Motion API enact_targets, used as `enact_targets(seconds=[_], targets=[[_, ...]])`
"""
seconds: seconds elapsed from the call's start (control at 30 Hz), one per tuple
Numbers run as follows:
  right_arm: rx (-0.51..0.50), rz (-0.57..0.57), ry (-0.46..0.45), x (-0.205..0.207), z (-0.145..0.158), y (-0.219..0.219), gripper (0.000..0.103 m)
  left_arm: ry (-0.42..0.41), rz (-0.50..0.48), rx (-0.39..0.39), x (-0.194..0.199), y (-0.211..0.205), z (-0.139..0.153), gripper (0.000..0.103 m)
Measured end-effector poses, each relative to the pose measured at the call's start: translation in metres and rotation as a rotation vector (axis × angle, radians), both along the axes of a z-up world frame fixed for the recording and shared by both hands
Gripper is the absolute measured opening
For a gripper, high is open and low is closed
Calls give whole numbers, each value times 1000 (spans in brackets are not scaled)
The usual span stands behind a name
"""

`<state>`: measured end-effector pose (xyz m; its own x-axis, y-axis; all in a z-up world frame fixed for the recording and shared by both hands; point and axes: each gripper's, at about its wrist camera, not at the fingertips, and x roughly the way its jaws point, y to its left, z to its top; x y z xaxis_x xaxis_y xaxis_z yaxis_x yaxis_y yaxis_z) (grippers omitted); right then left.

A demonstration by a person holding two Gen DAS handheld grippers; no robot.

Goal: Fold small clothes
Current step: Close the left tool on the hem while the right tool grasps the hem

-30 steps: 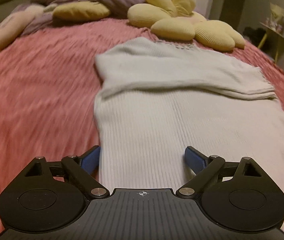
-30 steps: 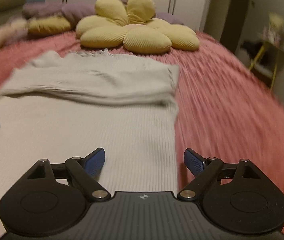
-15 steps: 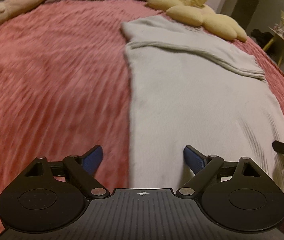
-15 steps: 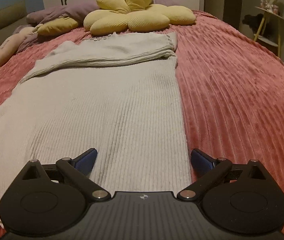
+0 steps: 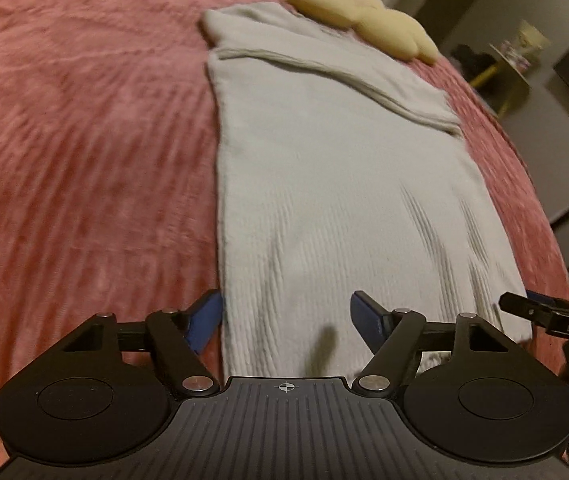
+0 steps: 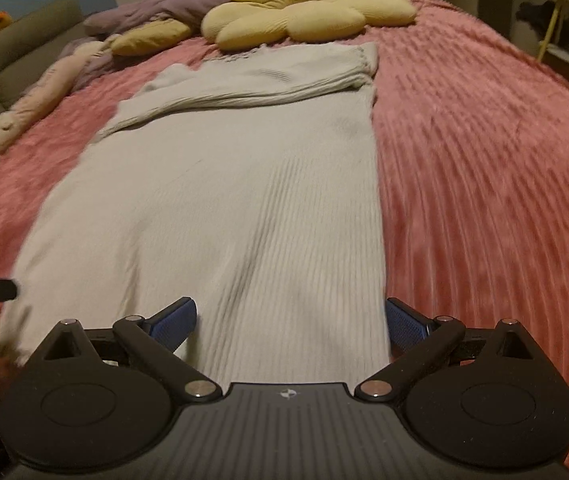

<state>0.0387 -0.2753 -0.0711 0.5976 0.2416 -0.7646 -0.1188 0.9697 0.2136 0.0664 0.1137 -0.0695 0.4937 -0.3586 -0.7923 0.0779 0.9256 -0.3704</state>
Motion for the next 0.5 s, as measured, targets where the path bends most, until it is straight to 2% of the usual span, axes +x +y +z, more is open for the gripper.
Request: enact_targets(seconds=[0.1, 0.17, 0.2, 0.3, 0.43, 0.5], targets=[[35, -1, 17, -11, 0, -9, 98, 28, 5, 7, 4, -1, -8, 74], [45, -4, 20, -14, -1, -13, 89, 39, -6, -27, 4, -1, -9, 72], [43, -7, 21, -14, -1, -15, 86, 45, -17, -43, 3, -1, -8, 66], [50, -8, 24, -14, -1, -21, 72, 48, -45, -38, -1, -3, -9, 57], [60, -5, 35, -12, -1, -27, 45, 79, -66, 2, -5, -2, -13, 33], [91, -4, 42, -12, -1, -34, 38, 84, -72, 5, -2, 1, -14, 29]])
